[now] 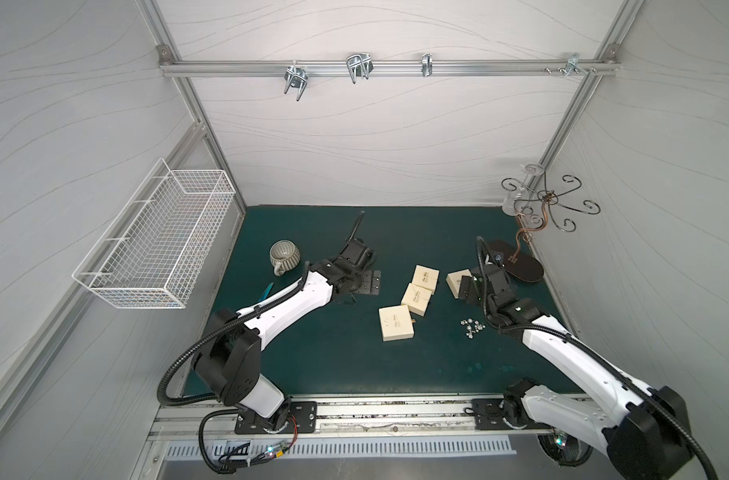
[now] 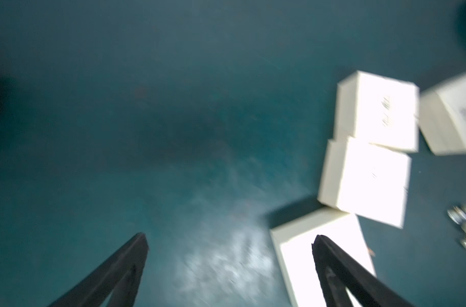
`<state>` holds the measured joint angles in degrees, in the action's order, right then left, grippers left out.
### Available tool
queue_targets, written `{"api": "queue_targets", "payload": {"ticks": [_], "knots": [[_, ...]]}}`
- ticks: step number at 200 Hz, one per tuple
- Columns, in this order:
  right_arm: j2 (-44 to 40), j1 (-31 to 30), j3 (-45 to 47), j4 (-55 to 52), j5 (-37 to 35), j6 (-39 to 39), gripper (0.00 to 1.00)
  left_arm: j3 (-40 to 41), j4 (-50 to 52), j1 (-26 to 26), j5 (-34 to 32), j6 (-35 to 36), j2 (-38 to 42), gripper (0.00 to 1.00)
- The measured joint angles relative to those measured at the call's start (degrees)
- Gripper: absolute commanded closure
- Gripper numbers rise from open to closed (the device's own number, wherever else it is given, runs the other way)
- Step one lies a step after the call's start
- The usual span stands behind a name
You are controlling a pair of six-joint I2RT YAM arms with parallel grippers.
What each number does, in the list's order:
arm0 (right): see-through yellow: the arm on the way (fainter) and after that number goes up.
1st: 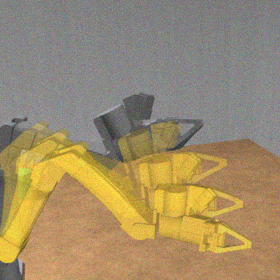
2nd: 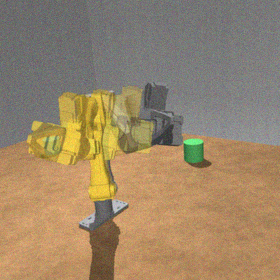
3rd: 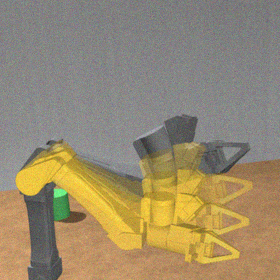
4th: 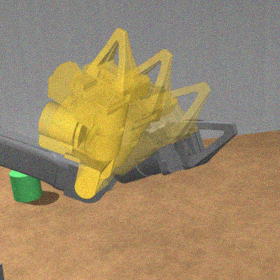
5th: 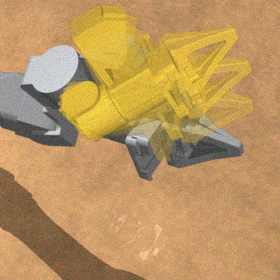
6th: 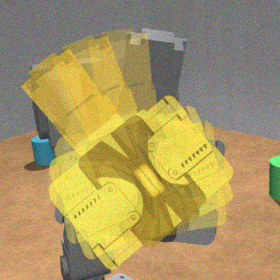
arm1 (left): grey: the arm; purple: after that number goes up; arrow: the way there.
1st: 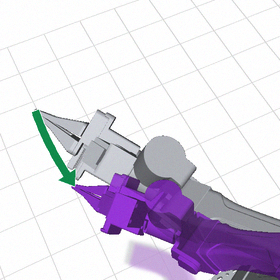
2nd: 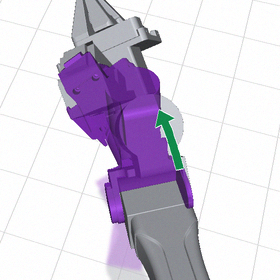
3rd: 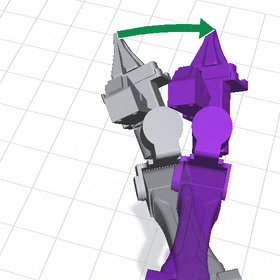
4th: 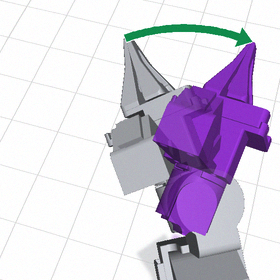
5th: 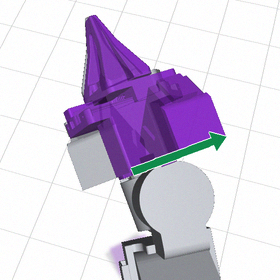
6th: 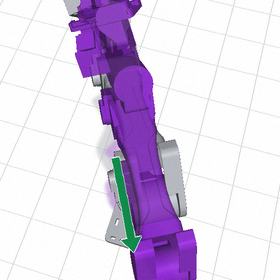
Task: Take out the earrings from the drawer-style jewelry box
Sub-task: Move the jewelry box to the center of the board, then reset both arms
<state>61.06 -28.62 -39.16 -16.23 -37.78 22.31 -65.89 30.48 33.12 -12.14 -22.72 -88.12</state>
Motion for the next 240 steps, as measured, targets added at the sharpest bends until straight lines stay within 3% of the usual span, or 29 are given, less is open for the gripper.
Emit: {"api": "queue_targets", "payload": {"ticks": [63,103,133,170,240], "knots": [[18.86,10.27,3.8,22.01,1.09,-12.83,0.01,9.05,-7.28,-12.37,-16.63,5.07,3.26,0.01],[22.38,14.1,10.45,38.53,8.39,-18.93,0.01,10.43,-9.7,-20.22,-20.22,6.75,2.56,0.01],[26.88,18.34,14.05,54.47,17.09,-20.87,0.01,11.17,-12.79,-22.01,-22.23,7.76,2.54,0.01],[28.52,22.73,14.47,58.84,24.94,-20.26,0.01,14.38,-16.44,-22.71,-25.03,9.11,2.14,0.01],[28.55,23.02,14.47,60.37,27.93,-20.24,0.01,20.59,-27.5,-26.84,-23.65,10.67,-4.04,0.01]]}}
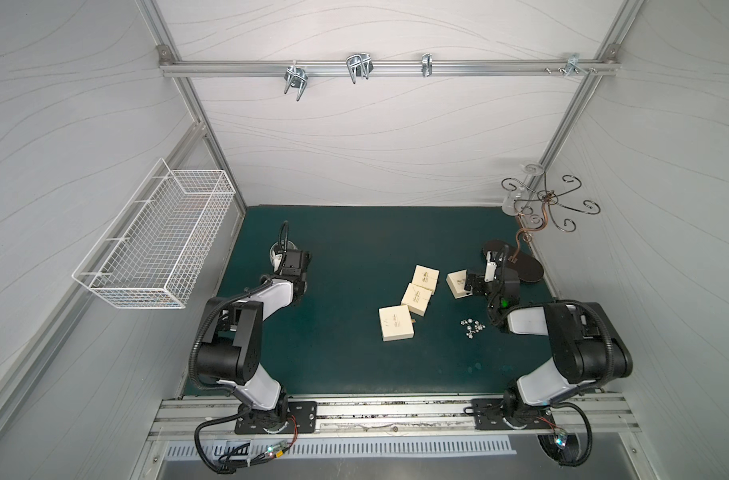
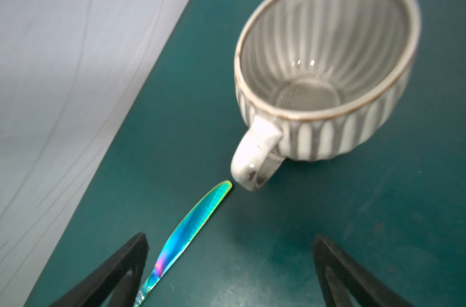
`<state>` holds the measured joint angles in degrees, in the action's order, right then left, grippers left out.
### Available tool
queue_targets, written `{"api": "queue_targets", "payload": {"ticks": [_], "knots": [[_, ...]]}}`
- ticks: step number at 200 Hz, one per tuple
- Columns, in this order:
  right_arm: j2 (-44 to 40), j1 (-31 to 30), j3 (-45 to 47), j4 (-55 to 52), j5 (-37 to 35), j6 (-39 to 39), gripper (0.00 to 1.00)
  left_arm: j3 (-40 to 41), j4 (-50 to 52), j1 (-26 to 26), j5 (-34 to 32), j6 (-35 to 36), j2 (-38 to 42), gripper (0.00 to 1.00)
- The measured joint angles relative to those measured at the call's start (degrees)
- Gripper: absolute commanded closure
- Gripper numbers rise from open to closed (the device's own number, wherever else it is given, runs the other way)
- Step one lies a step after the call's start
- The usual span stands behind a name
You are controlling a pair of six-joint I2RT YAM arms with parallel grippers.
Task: Take out the earrings from the drawer-style jewelry box
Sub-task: Reset both arms
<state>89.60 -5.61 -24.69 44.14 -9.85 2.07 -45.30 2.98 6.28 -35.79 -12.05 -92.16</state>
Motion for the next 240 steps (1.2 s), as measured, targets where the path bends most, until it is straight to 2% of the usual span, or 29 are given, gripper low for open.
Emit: {"api": "queue_targets", "payload": {"ticks": [33,60,88,131,240], "knots": [[0.02,0.0,0.0,0.0,0.09,0.0,0.01,6.51,-16.0,-0.46,4.15,6.12,0.2,0.01],[0.02,0.0,0.0,0.0,0.09,0.0,0.01,10.73,-24.96,-2.29,8.87,7.63,1.14,0.01],[0.02,0.0,0.0,0.0,0.09,0.02,0.01,20.55,-39.5,-4.76,13.81,7.87,3.85,0.0],[0.02,0.0,0.0,0.0,0.09,0.0,0.01,22.16,-44.41,-5.11,17.57,8.33,3.41,0.0],[0.02,0.0,0.0,0.02,0.09,0.0,0.01,22.16,-46.99,-5.16,18.91,8.46,3.41,0.0]]}}
